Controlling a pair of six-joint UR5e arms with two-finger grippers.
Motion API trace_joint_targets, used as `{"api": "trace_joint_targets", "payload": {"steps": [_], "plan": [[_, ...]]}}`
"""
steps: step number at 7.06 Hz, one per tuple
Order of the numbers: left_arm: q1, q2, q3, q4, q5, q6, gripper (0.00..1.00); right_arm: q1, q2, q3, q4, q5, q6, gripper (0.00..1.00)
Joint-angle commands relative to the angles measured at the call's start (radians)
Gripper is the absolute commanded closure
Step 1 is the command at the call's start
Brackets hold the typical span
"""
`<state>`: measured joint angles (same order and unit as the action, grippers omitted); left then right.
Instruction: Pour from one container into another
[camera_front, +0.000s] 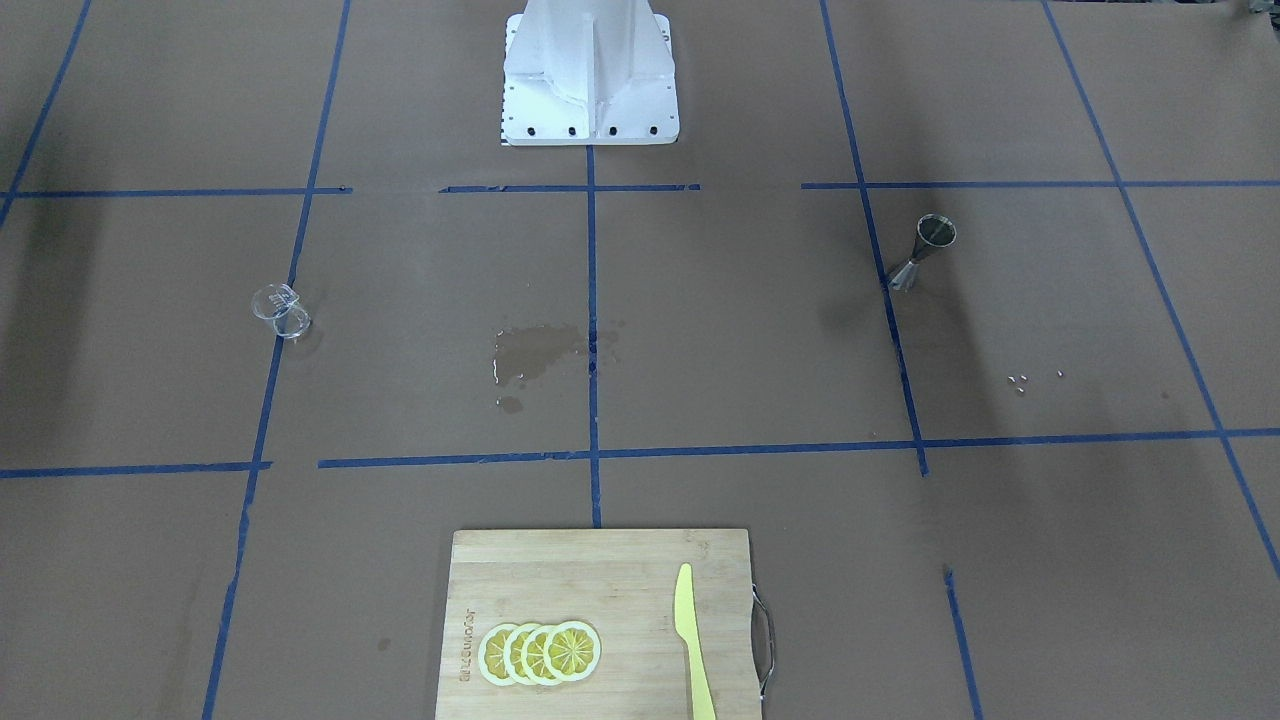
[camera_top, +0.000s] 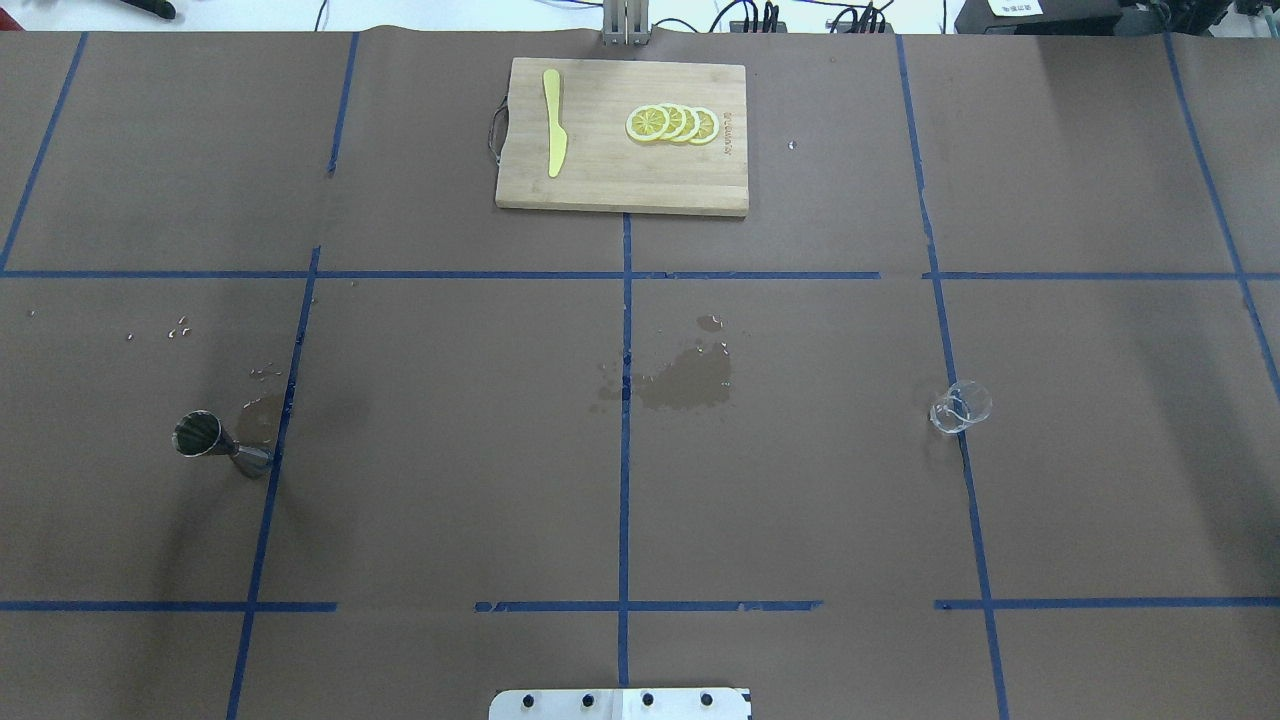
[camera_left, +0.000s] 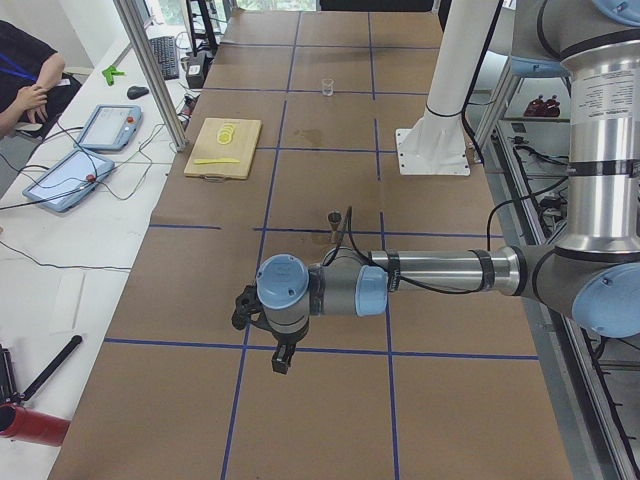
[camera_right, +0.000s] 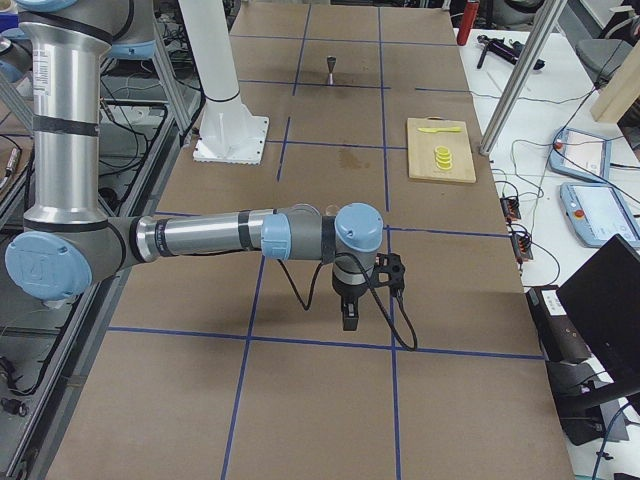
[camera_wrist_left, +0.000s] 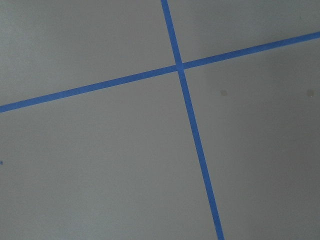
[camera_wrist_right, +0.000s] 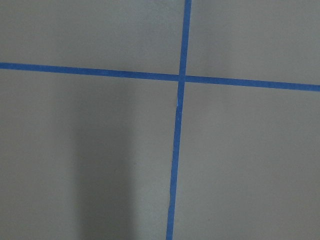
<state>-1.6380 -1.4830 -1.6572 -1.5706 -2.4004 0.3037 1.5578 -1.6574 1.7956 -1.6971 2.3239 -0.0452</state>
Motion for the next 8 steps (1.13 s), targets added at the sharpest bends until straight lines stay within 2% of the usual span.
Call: {"api": "trace_joint_targets", "payload": {"steps": [1,8], "plan": [[0.001,-0.005,-0.015,-0.011,0.000,0.000,0.00,0.001,-0.002,0.001,-0.001,-0.029,0.001,0.00],[-0.005,0.001,-0.029,-0.005,0.018,-0.003,0.00,-0.001,-0.016,-0.008,0.008,-0.018,0.002,0.00]]}}
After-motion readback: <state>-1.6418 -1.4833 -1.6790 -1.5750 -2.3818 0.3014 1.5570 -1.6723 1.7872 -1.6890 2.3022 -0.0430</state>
